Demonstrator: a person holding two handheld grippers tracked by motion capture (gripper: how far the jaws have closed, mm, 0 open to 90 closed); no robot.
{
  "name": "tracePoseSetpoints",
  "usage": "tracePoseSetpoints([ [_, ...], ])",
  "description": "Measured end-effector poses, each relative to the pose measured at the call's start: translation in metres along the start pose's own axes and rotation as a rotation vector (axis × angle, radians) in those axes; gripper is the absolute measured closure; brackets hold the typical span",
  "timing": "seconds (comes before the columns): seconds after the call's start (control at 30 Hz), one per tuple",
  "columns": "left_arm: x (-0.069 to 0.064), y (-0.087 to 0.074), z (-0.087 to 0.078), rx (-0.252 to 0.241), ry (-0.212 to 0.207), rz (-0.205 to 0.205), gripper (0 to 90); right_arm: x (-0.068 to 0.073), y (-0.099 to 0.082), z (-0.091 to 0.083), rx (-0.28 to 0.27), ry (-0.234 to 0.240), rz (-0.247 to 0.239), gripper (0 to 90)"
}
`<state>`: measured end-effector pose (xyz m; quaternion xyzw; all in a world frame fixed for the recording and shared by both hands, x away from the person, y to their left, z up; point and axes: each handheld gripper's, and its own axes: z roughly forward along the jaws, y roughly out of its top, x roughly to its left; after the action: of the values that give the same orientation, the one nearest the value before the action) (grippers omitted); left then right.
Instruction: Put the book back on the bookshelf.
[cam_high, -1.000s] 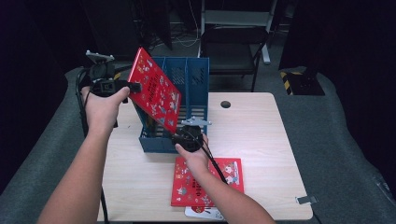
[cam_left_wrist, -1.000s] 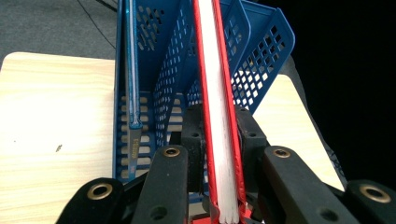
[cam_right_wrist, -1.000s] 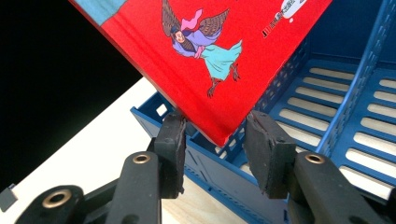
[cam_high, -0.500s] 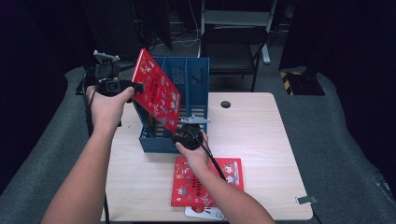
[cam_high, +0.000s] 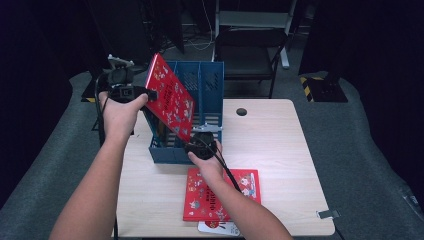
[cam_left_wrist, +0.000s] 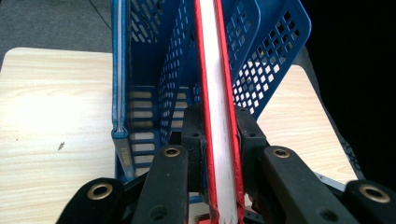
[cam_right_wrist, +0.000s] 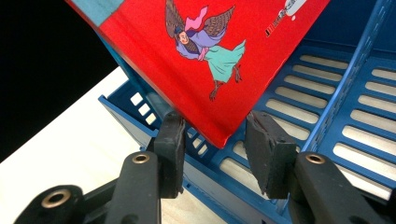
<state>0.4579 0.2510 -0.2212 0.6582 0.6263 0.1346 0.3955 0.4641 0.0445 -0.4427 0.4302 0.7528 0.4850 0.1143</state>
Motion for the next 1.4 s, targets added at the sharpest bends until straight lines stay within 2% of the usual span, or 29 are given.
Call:
tracePoseSetpoints([
  [0.17, -0.001, 0.000, 0.003, 0.008, -0.004, 0.007, 78.2, 0.000, -0.001, 0.001, 0.014, -0.020, -0.013, 56.6],
  [0.2, 0.000, -0.001, 0.004, 0.014, -0.004, 0.025, 78.3, 0.000, -0.001, 0.002, 0.013, -0.026, -0.036, 56.0],
  [0.27, -0.001, -0.001, 0.004, 0.013, -0.008, 0.018, 78.6, 0.002, -0.001, 0.002, 0.023, -0.035, -0.034, 55.0],
  [0.33, -0.001, -0.001, 0.004, 0.021, -0.008, 0.022, 78.7, 0.000, 0.000, 0.003, 0.010, -0.047, -0.077, 54.9],
  [0.43, -0.003, 0.000, 0.005, 0.019, 0.002, 0.039, 78.7, 0.001, 0.001, 0.003, 0.025, -0.054, -0.058, 54.4],
  [0.47, -0.004, 0.001, 0.006, 0.017, 0.003, 0.026, 78.6, 0.000, 0.002, 0.003, 0.026, -0.056, -0.064, 54.3],
  [0.53, -0.004, 0.002, 0.006, 0.016, 0.006, 0.041, 78.6, -0.001, 0.003, 0.004, 0.017, -0.061, -0.070, 54.2],
  [0.6, -0.006, 0.002, 0.007, 0.017, 0.005, 0.026, 78.6, -0.002, 0.005, 0.003, 0.023, -0.067, -0.072, 53.1],
  [0.67, -0.006, 0.002, 0.008, 0.020, 0.008, 0.039, 78.6, -0.002, 0.006, 0.004, 0.025, -0.071, -0.070, 52.0],
  [0.73, -0.007, 0.002, 0.009, 0.025, 0.010, 0.026, 78.6, -0.003, 0.007, 0.003, 0.028, -0.071, -0.070, 50.4],
  [0.77, -0.006, 0.003, 0.010, 0.025, 0.011, 0.036, 78.6, -0.004, 0.008, 0.004, 0.017, -0.074, -0.093, 49.5],
  [0.83, -0.007, 0.003, 0.010, 0.032, 0.014, 0.036, 78.6, -0.004, 0.008, 0.004, 0.029, -0.077, -0.072, 48.8],
  [1.0, -0.010, 0.004, 0.012, 0.038, 0.021, 0.034, 78.7, -0.006, 0.009, 0.006, 0.018, -0.088, -0.094, 48.7],
  [1.07, -0.012, 0.003, 0.014, 0.040, 0.032, 0.038, 78.7, -0.005, 0.009, 0.006, 0.018, -0.092, -0.090, 48.8],
  [1.1, -0.012, 0.003, 0.014, 0.046, 0.034, 0.041, 78.7, -0.003, 0.009, 0.005, 0.021, -0.093, -0.104, 48.9],
  [1.13, -0.014, 0.003, 0.016, 0.030, 0.036, 0.026, 78.7, -0.002, 0.010, 0.005, 0.019, -0.092, -0.124, 48.9],
  [1.2, -0.014, 0.003, 0.018, 0.045, 0.038, 0.032, 79.0, 0.005, 0.012, 0.004, 0.020, -0.091, -0.174, 49.0],
  [1.27, -0.014, 0.003, 0.020, 0.042, 0.041, 0.033, 79.2, 0.011, 0.014, 0.004, 0.024, -0.087, -0.190, 50.0],
  [1.33, -0.016, 0.002, 0.022, 0.052, 0.053, 0.040, 79.2, 0.014, 0.015, 0.005, 0.020, -0.076, -0.194, 52.1],
  [1.4, -0.018, 0.000, 0.027, 0.053, 0.060, 0.045, 79.2, 0.015, 0.016, 0.006, 0.010, -0.059, -0.174, 53.3],
])
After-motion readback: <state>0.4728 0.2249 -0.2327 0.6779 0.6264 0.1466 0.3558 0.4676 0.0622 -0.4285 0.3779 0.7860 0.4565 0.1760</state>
